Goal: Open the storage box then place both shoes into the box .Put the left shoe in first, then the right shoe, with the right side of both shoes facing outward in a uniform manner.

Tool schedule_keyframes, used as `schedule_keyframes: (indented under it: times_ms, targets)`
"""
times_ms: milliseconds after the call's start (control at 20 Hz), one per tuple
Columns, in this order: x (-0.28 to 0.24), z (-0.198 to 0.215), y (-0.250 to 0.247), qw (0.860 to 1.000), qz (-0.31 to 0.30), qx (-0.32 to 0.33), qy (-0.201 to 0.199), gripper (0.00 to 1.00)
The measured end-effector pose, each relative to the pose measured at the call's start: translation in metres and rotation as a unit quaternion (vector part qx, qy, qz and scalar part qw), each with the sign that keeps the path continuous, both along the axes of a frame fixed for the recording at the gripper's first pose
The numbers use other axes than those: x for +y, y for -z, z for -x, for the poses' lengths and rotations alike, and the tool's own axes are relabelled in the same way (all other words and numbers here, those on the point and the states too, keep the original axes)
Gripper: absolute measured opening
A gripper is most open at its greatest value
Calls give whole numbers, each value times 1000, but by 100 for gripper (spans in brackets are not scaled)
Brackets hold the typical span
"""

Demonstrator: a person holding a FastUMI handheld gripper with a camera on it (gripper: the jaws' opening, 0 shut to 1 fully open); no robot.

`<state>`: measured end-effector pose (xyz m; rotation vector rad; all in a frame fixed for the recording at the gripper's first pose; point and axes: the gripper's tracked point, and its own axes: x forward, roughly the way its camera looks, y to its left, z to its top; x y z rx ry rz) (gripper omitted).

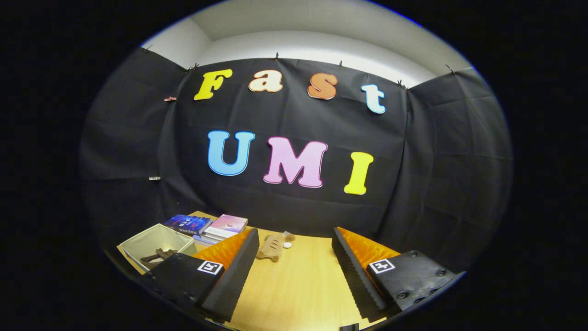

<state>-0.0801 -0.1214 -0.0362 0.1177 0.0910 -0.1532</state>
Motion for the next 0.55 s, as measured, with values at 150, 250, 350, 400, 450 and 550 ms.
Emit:
schedule_keyframes:
  times_ms: [150, 250, 350, 400, 450, 550]
  targets:
    - [3, 16, -7, 1000, 22, -12, -7, 98]
    - [4, 19, -11, 999, 27, -20, -9, 98]
    - [4, 18, -7, 999, 26, -17, -14, 98]
    - [4, 17, -4, 1000, 22, -14, -16, 98]
    - [5, 15, -2, 1000, 21, -12, -18, 98]
    - [2, 11, 1, 999, 23, -10, -19, 98]
